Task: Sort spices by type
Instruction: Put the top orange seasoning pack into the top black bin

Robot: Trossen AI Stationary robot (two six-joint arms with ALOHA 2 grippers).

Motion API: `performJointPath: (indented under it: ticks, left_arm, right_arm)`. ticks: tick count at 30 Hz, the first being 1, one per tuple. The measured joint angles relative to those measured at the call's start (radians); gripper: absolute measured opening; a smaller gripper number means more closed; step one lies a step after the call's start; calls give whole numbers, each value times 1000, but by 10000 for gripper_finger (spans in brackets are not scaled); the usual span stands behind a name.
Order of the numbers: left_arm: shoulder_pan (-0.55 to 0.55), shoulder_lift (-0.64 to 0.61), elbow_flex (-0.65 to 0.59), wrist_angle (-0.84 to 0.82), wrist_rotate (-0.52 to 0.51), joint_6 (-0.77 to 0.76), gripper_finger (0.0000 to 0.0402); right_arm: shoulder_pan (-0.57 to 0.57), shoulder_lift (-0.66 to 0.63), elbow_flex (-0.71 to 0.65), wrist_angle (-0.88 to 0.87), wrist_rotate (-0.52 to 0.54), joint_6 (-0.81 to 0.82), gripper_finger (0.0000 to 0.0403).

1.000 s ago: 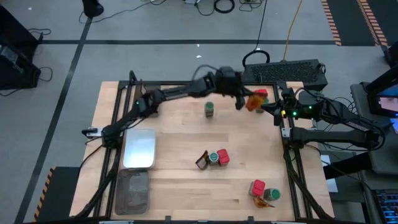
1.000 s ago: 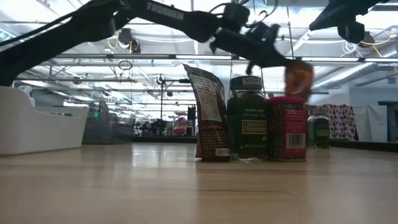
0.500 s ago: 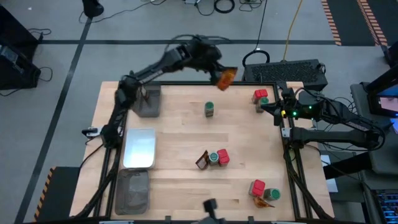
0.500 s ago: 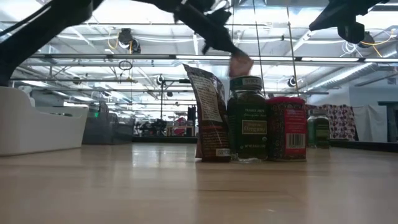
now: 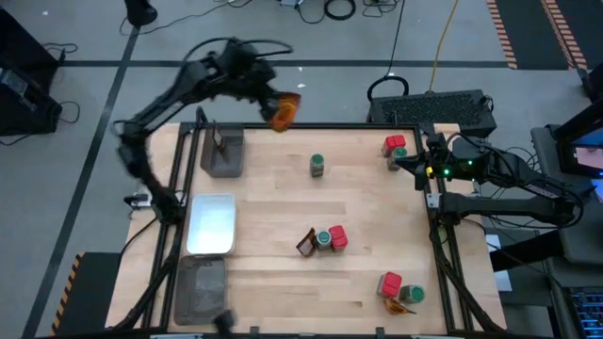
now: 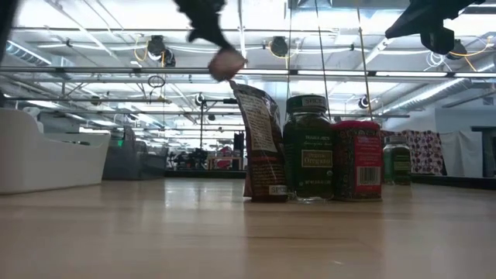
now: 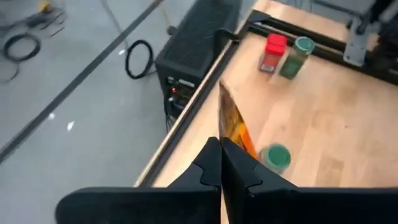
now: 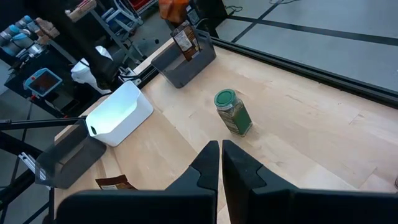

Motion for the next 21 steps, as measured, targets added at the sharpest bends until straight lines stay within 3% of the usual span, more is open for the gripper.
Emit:
performJointPath:
  ticks: [6,11,16,21]
  left_arm:
    - [26,-376,-545,326,-98,-165,0]
    - [28,-592,-880,522,-257,-283,0]
    - [27,-694,-1103,657,-390,-388,0]
    - [27,-741,-1222,730,-479,-450,0]
  right_arm:
    - [0,0,0,0,0,0,0]
    - [0,0,0,0,0,0,0]
    - [0,0,0,0,0,0,0]
    - [0,0,0,0,0,0,0]
